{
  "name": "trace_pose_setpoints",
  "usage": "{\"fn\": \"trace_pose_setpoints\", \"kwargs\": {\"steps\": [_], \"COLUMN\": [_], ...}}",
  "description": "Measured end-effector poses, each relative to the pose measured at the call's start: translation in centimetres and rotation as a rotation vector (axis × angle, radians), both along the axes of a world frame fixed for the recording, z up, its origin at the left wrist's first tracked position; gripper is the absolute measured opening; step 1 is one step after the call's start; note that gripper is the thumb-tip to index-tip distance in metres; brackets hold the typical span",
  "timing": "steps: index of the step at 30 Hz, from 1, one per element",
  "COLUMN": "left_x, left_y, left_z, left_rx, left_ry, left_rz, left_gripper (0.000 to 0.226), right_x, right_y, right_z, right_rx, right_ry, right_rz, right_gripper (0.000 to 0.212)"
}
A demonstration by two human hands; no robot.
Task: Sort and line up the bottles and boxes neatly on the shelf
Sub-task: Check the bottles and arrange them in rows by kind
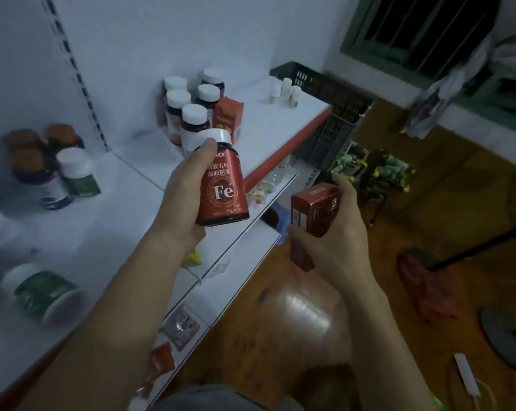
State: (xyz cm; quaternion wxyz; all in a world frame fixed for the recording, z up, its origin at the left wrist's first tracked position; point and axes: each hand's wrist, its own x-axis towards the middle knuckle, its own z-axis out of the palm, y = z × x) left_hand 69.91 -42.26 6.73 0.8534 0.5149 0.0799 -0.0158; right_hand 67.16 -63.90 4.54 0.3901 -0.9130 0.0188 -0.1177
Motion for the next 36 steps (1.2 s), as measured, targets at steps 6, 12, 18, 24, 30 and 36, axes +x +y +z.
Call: {"fn": "trace_pose_setpoints", "kwargs": {"steps": [6,12,18,24,30,36], "left_x": [9.4,19.0,30.0,37.0,39.7,39.0], "left_y": [-3.6,-9.6,-15.7,-16.2,-15.4,-16.3], "left_z": [-2.3,-4.8,-5.2,-6.5,-6.0,-4.3], "left_rx": [0.171,0.375,0.601,1.207,1.401,1.622], "left_ry": [0.023,-0.104,-0.083,0.129,0.198,0.128], "left_rz": [0.141,0.238,0.435,0.71,0.982,1.084], "left_gripper": [0.052,0.041,0.034,0.045,0.06,0.039], "right_x": [14.6,30.5,45.5,55.0,58.1,59.0], "right_y": [-4.1,-7.2,-9.1,-4.8,1.8,-0.9], "right_z": [-1.5,-2.9,-2.5,-2.4,-1.5,-1.4], "right_rx": [-0.037,0.056,0.145,0.169,0.279,0.311], "right_ry": [-0.07,-0.166,-0.117,-0.021,0.066,-0.026], "right_rz": [0.08,0.188,0.469,0.826,0.982,0.981], "right_gripper": [0.099,0.086,0.077,0.071,0.065,0.039]}}
